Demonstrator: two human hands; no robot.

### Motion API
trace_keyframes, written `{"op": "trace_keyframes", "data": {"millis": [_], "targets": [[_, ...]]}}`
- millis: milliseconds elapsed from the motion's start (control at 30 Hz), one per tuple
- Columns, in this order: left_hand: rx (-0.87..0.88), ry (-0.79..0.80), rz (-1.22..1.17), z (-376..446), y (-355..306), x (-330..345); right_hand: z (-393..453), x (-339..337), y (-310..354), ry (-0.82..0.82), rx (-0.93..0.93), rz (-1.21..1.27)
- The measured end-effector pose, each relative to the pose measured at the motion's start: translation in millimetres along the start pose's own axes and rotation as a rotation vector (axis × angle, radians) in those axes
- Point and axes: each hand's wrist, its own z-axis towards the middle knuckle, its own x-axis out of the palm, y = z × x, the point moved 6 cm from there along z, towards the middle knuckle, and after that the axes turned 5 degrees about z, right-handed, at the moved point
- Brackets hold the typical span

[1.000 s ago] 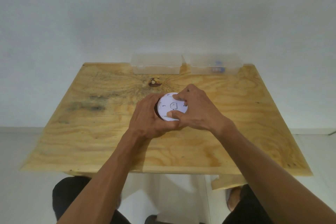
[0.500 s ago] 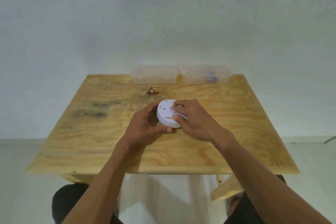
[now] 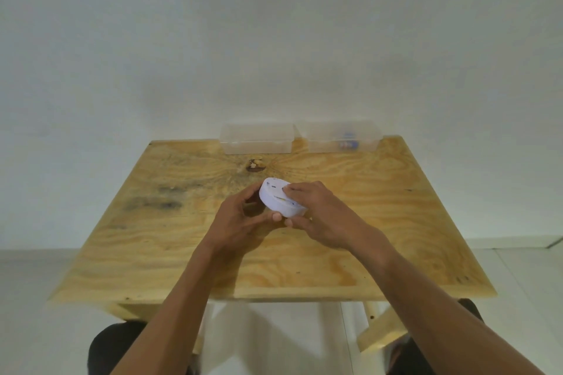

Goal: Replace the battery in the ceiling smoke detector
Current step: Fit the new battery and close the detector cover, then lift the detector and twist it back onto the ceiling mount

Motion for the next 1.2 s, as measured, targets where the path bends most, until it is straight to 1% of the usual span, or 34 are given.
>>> {"op": "trace_keyframes", "data": {"millis": [67, 133, 233, 300, 367, 433, 567, 700, 900, 1200], "targets": [[-0.005, -0.027, -0.013, -0.7, -3.4, -3.8, -1.9, -3.2, 1.8, -0.079, -0.029, 0.056], [0.001, -0.067, 0.033, 0.2, -4.1, -6.5, -2.5, -8.7, 1.7, -0.194, -0.042, 0.153], [-0.026, -0.208, 0.071, 0.7, 0.7, -14.1, -4.6, -16.0, -2.7, -0.352, 0.030, 0.414], [-0.044, -0.262, 0.037, -0.2, 0.7, -18.7, -6.3, -16.4, -5.4, -0.395, 0.101, 0.677], [-0.051, -0.247, -0.025, -1.1, -2.8, -18.1, -8.4, -14.4, -4.9, -0.387, 0.148, 0.928], [-0.058, -0.231, -0.114, -2.2, -7.0, -17.0, -10.2, -14.0, -2.8, -0.388, 0.165, 1.039], [-0.060, -0.244, -0.195, -6.7, -12.6, -16.4, -14.2, -13.1, -3.9, -0.417, 0.207, 1.105], [-0.070, -0.291, -0.226, -9.6, -12.7, -17.4, -18.2, -10.7, -5.2, -0.428, 0.234, 1.096], [-0.067, -0.297, -0.267, -8.3, -13.9, -13.6, -20.7, -11.6, -8.0, -0.425, 0.251, 1.110], [-0.053, -0.249, -0.297, -4.0, -23.3, -4.6, -23.1, -11.5, -17.8, -0.435, 0.330, 1.301]]}}
